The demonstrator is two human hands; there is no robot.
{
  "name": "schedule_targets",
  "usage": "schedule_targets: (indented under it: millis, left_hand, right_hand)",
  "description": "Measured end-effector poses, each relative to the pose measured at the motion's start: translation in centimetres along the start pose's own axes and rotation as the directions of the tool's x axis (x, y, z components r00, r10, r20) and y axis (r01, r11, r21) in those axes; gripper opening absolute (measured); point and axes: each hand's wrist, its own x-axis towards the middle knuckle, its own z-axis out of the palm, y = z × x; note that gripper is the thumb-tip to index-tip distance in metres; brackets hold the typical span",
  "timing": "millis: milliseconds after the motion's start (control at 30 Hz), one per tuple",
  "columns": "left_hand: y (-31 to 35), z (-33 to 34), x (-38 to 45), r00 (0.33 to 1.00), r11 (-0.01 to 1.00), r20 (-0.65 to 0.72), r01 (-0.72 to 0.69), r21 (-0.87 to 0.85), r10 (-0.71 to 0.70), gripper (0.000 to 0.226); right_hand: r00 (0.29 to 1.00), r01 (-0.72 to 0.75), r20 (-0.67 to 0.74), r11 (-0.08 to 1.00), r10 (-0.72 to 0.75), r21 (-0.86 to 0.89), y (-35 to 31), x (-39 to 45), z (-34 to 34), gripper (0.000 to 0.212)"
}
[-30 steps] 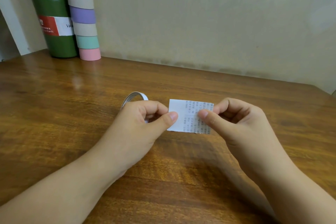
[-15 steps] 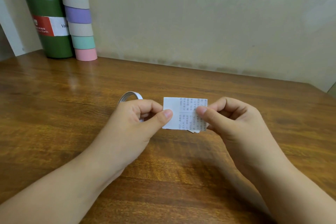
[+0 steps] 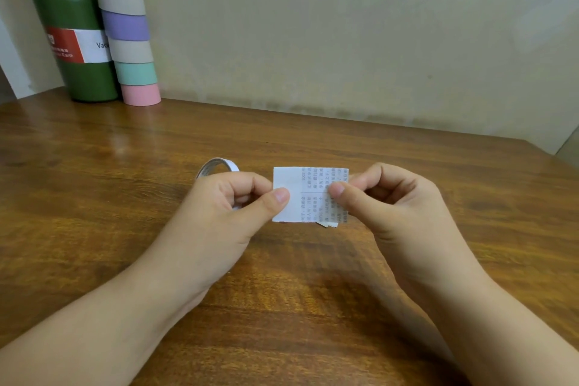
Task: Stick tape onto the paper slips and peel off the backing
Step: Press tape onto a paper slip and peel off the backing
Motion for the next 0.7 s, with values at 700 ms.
schedule_targets:
  millis: [700]
  left_hand:
    - [0.0, 0.7, -0.2, 1.000, 1.000, 0.024, 0.010, -0.004, -0.010, 0.027]
  right_hand:
    - [0.985, -0.077, 0.143, 0.986, 0.098, -0.146, 0.0, -0.7, 1.2, 0.002]
